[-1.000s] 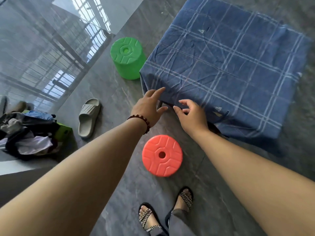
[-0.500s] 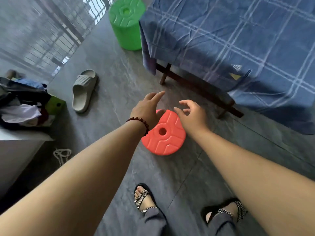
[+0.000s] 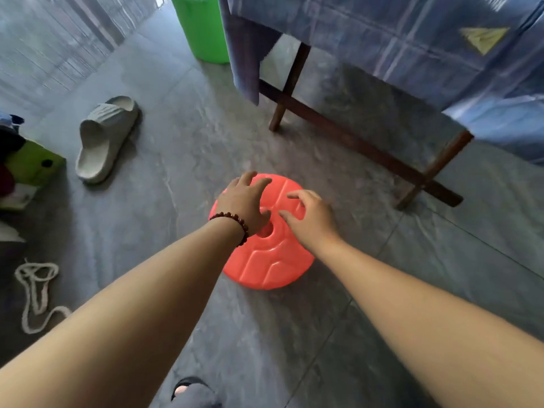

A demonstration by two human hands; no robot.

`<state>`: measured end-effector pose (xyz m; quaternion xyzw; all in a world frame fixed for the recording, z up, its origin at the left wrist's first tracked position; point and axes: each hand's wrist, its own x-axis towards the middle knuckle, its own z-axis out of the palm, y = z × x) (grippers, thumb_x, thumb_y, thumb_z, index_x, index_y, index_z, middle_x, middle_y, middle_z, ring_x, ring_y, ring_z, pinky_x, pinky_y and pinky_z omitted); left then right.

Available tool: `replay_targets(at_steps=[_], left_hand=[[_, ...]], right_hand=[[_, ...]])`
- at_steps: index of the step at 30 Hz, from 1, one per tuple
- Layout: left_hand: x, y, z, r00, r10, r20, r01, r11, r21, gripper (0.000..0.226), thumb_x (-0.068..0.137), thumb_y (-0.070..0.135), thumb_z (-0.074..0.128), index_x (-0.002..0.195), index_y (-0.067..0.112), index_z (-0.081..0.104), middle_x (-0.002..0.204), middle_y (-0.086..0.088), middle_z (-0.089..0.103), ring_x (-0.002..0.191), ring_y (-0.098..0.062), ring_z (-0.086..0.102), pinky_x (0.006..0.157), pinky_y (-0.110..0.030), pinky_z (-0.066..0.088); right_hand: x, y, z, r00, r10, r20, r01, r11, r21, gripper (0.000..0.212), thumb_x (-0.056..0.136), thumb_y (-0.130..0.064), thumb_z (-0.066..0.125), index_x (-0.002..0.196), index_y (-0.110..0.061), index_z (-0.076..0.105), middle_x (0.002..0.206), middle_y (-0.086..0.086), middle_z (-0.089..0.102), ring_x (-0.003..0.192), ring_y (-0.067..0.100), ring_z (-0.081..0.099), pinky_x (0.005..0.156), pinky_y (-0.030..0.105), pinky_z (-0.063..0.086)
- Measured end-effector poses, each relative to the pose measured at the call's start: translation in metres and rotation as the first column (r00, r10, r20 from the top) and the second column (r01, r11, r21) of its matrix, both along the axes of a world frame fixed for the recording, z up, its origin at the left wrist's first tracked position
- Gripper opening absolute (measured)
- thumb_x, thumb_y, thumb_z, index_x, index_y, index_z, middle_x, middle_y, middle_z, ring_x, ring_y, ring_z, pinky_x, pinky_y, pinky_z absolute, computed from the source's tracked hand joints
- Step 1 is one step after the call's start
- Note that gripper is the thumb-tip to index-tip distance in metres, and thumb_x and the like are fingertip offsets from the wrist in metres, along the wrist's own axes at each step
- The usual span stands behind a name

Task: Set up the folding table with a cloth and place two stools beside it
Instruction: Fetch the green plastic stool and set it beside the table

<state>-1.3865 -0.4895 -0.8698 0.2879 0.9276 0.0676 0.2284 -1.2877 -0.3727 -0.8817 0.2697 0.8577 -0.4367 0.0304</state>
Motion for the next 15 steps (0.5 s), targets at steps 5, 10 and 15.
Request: replay_targets(at_steps=[5,10,15], left_hand=[[-0.006,0.007,-0.028,0.988,0.147,0.045,-0.150,0.987,0.062,0.088,0.065,0.049,0.071,0.140,0.048,0.023,0.155,0.007,0.010,0.144,-0.024,0.005,0.103,-0.070,0.019],[-0.018,0.001,-0.038,0.983,0.119,0.141,-0.112,0.992,-0.056,0.108,0.055,0.042,0.073,0.139,0.057,0.007,0.156,0.008,0.004,0.143,-0.026,0.001,0.107,-0.062,0.022],[-0.018,-0.001,-0.040,0.997,0.060,0.049,-0.056,0.996,-0.076,0.114,0.051,0.041,0.076,0.138,0.057,0.005,0.152,0.006,0.014,0.138,-0.028,0.015,0.103,-0.057,0.033]], right_hand=[[-0.006,0.005,-0.037,0.983,0.082,-0.166,-0.047,0.977,0.206,0.035,0.073,-0.024,0.075,0.105,-0.015,0.066,0.115,0.004,0.057,0.109,0.025,0.052,0.095,0.032,0.039],[-0.012,0.012,-0.055,0.977,0.030,-0.212,-0.006,0.993,0.115,0.052,0.069,-0.035,0.079,0.115,-0.018,0.061,0.121,0.004,0.054,0.115,0.019,0.050,0.100,0.027,0.037],[-0.011,0.013,-0.058,0.972,0.037,-0.233,-0.018,0.996,0.084,0.062,0.068,-0.043,0.077,0.121,-0.021,0.055,0.124,0.000,0.053,0.117,0.016,0.049,0.099,0.023,0.036]])
